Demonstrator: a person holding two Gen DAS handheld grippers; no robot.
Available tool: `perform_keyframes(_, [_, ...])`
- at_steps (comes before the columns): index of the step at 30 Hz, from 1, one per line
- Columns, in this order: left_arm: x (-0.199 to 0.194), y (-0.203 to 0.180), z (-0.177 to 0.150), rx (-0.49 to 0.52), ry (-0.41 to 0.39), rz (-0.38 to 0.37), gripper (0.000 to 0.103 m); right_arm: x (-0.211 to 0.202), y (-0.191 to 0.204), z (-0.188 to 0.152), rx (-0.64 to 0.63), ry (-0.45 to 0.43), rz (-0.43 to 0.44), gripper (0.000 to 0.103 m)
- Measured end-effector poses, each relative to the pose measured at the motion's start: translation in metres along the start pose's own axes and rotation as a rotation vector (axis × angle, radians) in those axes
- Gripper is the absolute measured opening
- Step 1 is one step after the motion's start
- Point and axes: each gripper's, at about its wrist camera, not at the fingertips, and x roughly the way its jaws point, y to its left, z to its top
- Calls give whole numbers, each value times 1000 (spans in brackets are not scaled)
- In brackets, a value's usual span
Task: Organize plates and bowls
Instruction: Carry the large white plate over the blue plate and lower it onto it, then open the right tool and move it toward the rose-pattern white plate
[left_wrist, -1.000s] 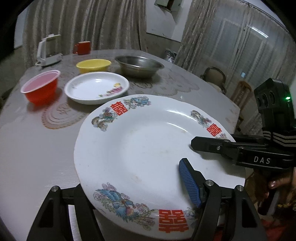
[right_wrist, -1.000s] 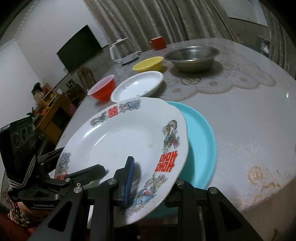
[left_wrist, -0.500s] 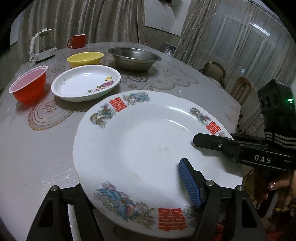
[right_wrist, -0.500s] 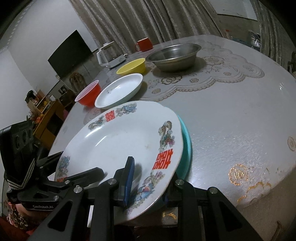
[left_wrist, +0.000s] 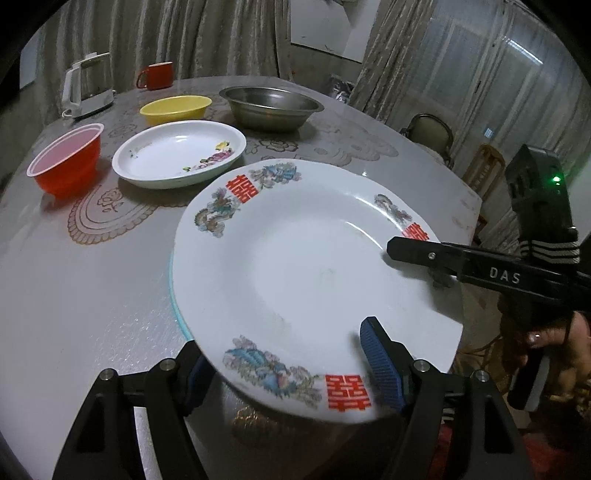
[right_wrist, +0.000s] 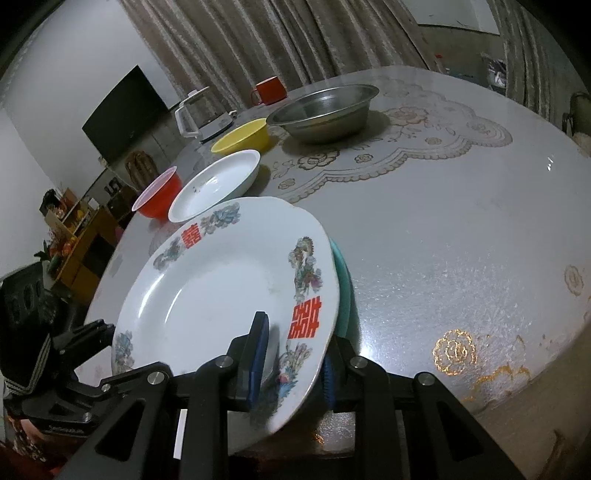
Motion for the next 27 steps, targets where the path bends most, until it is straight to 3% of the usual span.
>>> perform_keyframes(10, [-14,4,-5,-18,-20,0,70,-1,-2,0,26,-2,16,27])
perform_keyframes(15, [-24,12,-9,-39,-52,45,70,-6,-3,-1,37,-5,21,27])
perform_keyframes(27, [-18,26,-10,-94,-46,48,67,-10,-3,-1,46,-2,14,27])
